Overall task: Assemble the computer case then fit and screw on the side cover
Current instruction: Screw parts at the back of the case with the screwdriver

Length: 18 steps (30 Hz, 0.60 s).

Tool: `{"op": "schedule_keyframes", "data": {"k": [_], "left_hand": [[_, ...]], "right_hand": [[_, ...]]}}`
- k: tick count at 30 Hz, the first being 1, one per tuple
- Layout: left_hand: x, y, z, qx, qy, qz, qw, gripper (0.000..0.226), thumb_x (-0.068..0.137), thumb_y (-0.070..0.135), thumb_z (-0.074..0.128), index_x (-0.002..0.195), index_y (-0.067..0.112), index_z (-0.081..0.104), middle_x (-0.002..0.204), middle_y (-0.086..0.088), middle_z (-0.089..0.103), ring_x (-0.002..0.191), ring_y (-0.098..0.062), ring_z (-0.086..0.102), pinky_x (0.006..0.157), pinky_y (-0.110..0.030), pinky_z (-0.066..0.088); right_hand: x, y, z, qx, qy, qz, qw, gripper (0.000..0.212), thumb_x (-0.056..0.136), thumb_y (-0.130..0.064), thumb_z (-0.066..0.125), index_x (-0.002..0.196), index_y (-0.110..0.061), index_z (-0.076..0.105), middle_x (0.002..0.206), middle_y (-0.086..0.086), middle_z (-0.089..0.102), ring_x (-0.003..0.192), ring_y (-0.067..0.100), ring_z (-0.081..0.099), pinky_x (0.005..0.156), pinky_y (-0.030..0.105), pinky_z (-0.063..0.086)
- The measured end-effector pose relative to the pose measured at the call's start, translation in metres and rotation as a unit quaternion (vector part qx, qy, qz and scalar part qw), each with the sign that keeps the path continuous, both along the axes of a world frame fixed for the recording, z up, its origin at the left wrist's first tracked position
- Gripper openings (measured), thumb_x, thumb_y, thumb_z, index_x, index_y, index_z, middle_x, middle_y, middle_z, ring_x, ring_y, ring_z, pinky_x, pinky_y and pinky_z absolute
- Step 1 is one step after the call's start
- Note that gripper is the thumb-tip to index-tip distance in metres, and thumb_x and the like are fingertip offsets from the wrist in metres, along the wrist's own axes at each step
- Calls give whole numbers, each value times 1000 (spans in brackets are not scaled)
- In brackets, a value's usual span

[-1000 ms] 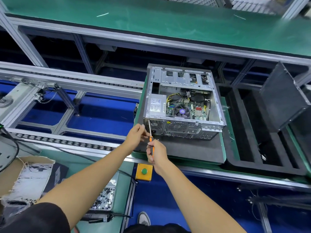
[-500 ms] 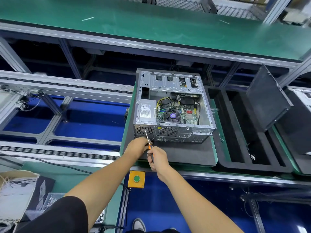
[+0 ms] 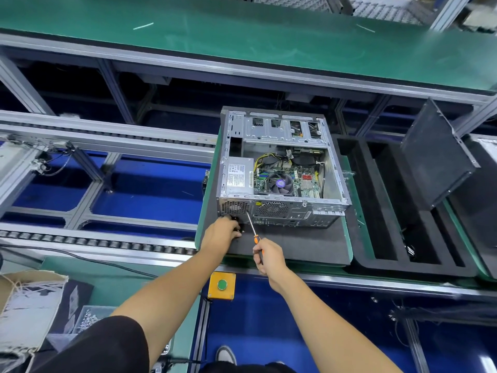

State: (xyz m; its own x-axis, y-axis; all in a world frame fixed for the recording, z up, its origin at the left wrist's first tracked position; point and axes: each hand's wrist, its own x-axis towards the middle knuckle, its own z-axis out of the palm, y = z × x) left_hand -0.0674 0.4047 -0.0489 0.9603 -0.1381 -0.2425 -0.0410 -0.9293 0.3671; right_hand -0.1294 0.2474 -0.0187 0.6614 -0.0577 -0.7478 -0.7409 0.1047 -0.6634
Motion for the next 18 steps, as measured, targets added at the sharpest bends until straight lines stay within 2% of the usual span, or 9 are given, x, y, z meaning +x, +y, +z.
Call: {"op": "schedule_keyframes", "data": {"k": [3, 6, 7, 9, 12, 14, 16, 18], "left_hand": [[-4, -4, -3, 6, -17, 9, 1000, 20, 102, 28, 57, 114, 17, 67, 115, -5, 58, 109, -26, 60, 85, -37, 52], [-8, -6, -2, -8, -38, 23, 999, 16, 103, 24, 54, 111, 13, 63, 112, -7, 58, 103, -27, 61, 83, -41, 54], [-10, -5, -3, -33, -45, 42, 998, 16, 102, 23, 55, 110, 12, 63, 112, -7, 60, 101, -27, 62, 84, -42, 54], [-14, 1, -2, -140, -50, 124, 981, 13, 99, 20, 62, 107, 9, 66, 106, -6, 67, 96, -25, 65, 86, -41, 54], [-22, 12, -3, -292, -34, 210, 932, 12, 94, 11, 69, 103, 4, 67, 97, -10, 71, 90, -25, 67, 86, -36, 56], [-30, 15, -1, -361, -5, 247, 899, 18, 97, 8, 65, 113, 0, 64, 98, -16, 71, 89, -25, 68, 87, -36, 57], [-36, 15, 1, -455, 37, 297, 839, 23, 101, 4, 58, 122, -5, 61, 102, -21, 71, 89, -23, 68, 87, -32, 57], [-43, 11, 5, -542, 79, 336, 766, 24, 102, 3, 53, 122, -8, 60, 103, -20, 70, 91, -21, 68, 85, -26, 59]], "right_hand": [[-1, -3, -4, -6, 13, -2, 1000, 19, 91, -7, 48, 74, -14, 51, 54, 1, 44, 36, 11, 26, 38, 22, 20], [-5, -8, -5, -20, 16, 18, 1000, 19, 92, -8, 48, 75, -13, 52, 55, 1, 44, 38, 12, 26, 39, 23, 20], [-6, -9, -5, -27, 14, 28, 999, 19, 92, -8, 48, 74, -13, 51, 54, 1, 44, 38, 12, 25, 39, 23, 20], [-9, -11, -5, -37, 6, 46, 998, 20, 93, -7, 47, 73, -13, 49, 54, 2, 43, 38, 13, 26, 40, 22, 20], [-12, -10, -4, -38, -5, 62, 997, 20, 93, -5, 48, 74, -13, 48, 56, 3, 43, 36, 11, 28, 40, 21, 20], [-15, -7, -3, -38, -16, 80, 996, 20, 93, -5, 48, 75, -13, 48, 56, 4, 43, 37, 12, 28, 39, 21, 20], [-19, -3, -2, -40, -29, 106, 993, 19, 93, -5, 47, 75, -12, 48, 55, 5, 44, 38, 13, 26, 39, 21, 19], [-22, 1, -1, -42, -42, 132, 989, 19, 93, -5, 48, 75, -12, 47, 54, 5, 44, 39, 13, 27, 38, 21, 19]]}}
